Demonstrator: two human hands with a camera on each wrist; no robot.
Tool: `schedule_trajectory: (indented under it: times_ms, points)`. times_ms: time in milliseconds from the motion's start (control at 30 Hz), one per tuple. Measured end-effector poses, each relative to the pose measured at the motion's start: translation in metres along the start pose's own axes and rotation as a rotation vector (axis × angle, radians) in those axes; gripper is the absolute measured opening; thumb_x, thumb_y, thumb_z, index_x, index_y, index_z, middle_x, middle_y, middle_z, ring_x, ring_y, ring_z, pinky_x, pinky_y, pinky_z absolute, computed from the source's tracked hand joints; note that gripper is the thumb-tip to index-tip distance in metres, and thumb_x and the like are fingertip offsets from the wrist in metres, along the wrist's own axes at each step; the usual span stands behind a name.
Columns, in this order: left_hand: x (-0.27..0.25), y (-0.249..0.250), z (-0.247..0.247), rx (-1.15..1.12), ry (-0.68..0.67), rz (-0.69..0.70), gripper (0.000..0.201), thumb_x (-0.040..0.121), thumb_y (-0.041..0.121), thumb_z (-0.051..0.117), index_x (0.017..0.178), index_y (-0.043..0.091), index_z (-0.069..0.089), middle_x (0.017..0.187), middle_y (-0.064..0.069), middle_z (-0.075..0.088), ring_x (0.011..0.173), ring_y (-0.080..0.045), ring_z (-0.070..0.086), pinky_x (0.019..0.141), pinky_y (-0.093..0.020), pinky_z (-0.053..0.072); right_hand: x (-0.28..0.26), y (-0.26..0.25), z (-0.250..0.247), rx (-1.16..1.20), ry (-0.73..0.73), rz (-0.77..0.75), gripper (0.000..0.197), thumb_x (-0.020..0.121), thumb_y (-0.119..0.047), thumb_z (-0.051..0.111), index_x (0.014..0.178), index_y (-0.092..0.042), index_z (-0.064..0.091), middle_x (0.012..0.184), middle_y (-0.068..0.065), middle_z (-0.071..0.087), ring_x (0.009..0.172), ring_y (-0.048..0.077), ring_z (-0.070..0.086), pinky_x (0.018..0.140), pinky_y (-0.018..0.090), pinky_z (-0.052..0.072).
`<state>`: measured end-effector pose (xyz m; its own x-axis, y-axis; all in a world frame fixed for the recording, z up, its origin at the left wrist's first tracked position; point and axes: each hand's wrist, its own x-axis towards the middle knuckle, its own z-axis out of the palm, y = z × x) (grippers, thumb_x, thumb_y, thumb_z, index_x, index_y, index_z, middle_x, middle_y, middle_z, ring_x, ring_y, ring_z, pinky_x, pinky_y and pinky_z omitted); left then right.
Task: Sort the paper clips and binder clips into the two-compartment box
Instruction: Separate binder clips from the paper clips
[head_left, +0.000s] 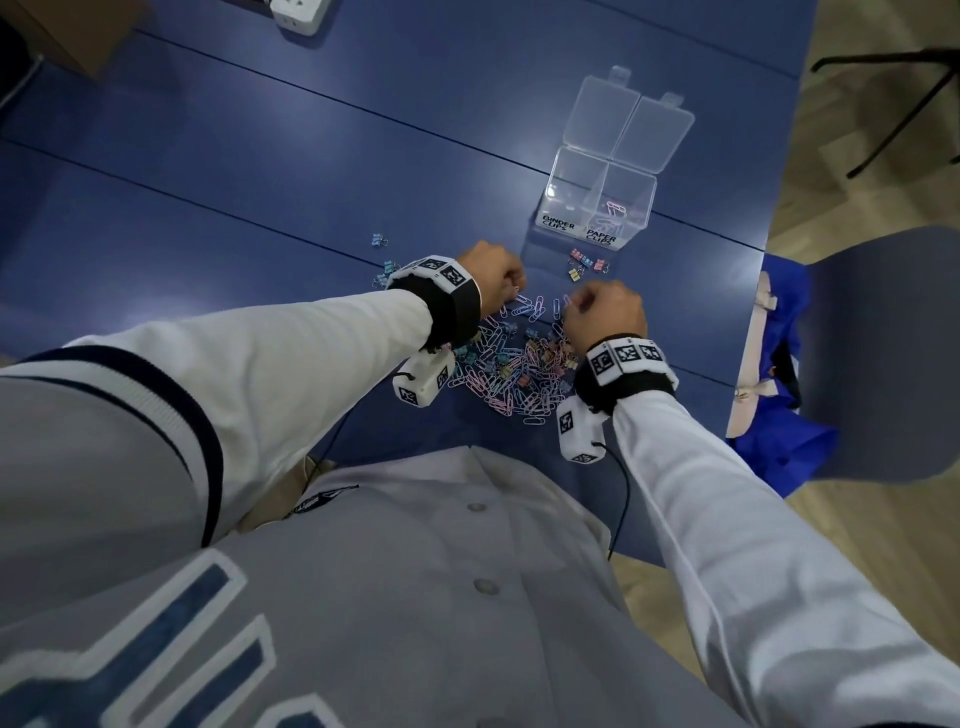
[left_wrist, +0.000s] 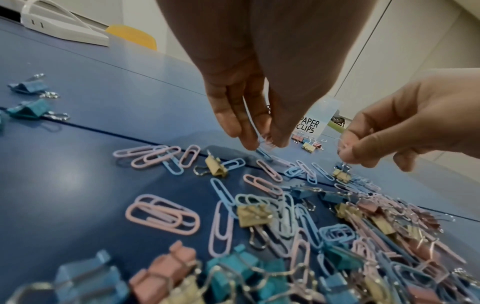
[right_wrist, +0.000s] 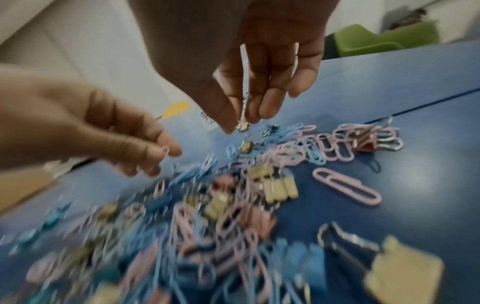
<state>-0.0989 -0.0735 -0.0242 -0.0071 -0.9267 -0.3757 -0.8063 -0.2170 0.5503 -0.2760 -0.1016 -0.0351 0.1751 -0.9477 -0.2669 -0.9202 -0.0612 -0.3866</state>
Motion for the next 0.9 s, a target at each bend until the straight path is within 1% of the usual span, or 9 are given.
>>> schedule_trajectory:
  times_ms: [167,267,367,467,533,600,700,800,900]
  points:
    - [0.003,-0.003,0.006,0.02,0.029,0.019,0.017,0.092,0.013,0.058,0.101,0.011,0.073,0.105,-0.007,0.059,0.091,-0.017,0.056,0.079,-0.022,0.04,0.009,0.007,-0.019,0.337,0.038,0.12,0.005,0.078,-0.017,0.066,0.076,-0.019,0.069,0.068,-0.003,0.065,0.063,0.009,0.058,0.068,0.015,0.052]
    - [0.003,-0.001,0.004,-0.045,0.063,0.006,0.016,0.09,0.018,0.061,0.099,0.014,0.074,0.102,-0.003,0.067,0.085,-0.013,0.057,0.084,-0.02,0.043,0.007,0.009,-0.02,0.639,0.006,0.18,0.019,0.07,-0.01,0.072,0.082,-0.024,0.069,0.07,0.006,0.072,0.057,0.013,0.06,0.06,0.026,0.054]
    - [0.004,0.012,-0.006,-0.19,0.133,0.026,0.019,0.087,0.022,0.066,0.104,0.017,0.074,0.097,-0.002,0.074,0.087,-0.012,0.066,0.088,-0.016,0.046,0.002,0.003,-0.013,0.984,-0.096,0.268,0.03,0.077,0.004,0.061,0.092,-0.021,0.065,0.071,0.014,0.067,0.054,0.017,0.058,0.05,0.025,0.051]
    - [0.0,0.032,-0.015,-0.277,0.107,0.122,0.028,0.081,0.025,0.073,0.108,0.02,0.072,0.088,-0.002,0.075,0.083,-0.01,0.069,0.087,-0.018,0.05,-0.004,-0.009,-0.004,1.356,-0.149,0.497,0.02,0.085,0.0,0.046,0.079,-0.008,0.064,0.059,0.005,0.056,0.047,0.015,0.053,0.047,0.023,0.044]
    - [-0.002,0.041,-0.016,-0.253,0.056,0.187,0.033,0.079,0.026,0.075,0.112,0.023,0.07,0.088,0.002,0.076,0.08,-0.003,0.068,0.087,-0.013,0.047,-0.009,-0.017,0.0,1.579,-0.217,0.634,0.036,0.087,-0.01,0.041,0.06,-0.006,0.064,0.05,0.003,0.054,0.044,0.017,0.051,0.048,0.022,0.041]
    - [-0.002,0.044,-0.016,-0.218,0.01,0.21,0.038,0.08,0.027,0.075,0.117,0.024,0.068,0.092,0.004,0.076,0.084,0.001,0.067,0.088,-0.009,0.042,-0.012,-0.023,0.004,1.734,-0.261,0.657,0.052,0.09,-0.016,0.032,0.052,-0.006,0.067,0.047,0.003,0.054,0.043,0.017,0.047,0.052,0.025,0.039]
    - [-0.003,0.041,-0.018,-0.186,0.03,0.219,0.036,0.084,0.033,0.07,0.119,0.024,0.067,0.1,0.002,0.075,0.086,-0.001,0.065,0.089,-0.01,0.04,-0.013,-0.028,0.007,1.844,-0.255,0.73,0.037,0.091,-0.018,0.032,0.068,-0.005,0.057,0.053,0.005,0.056,0.046,0.019,0.051,0.054,0.024,0.041]
    - [-0.002,0.028,-0.016,-0.124,0.19,0.179,0.025,0.09,0.034,0.061,0.11,0.022,0.072,0.096,0.001,0.075,0.076,-0.002,0.057,0.089,-0.011,0.035,-0.012,-0.026,0.005,1.862,-0.157,0.823,0.033,0.092,-0.014,0.031,0.063,-0.009,0.045,0.042,0.002,0.05,0.035,0.015,0.046,0.045,0.019,0.033]
    - [0.002,0.011,-0.007,0.024,0.17,0.038,0.026,0.089,0.04,0.058,0.102,0.021,0.072,0.09,0.0,0.067,0.08,-0.016,0.059,0.084,-0.026,0.05,-0.013,-0.015,0.005,1.723,-0.089,0.825,0.034,0.091,-0.014,0.032,0.058,-0.015,0.034,0.035,-0.005,0.036,0.027,0.01,0.029,0.037,0.01,0.019]
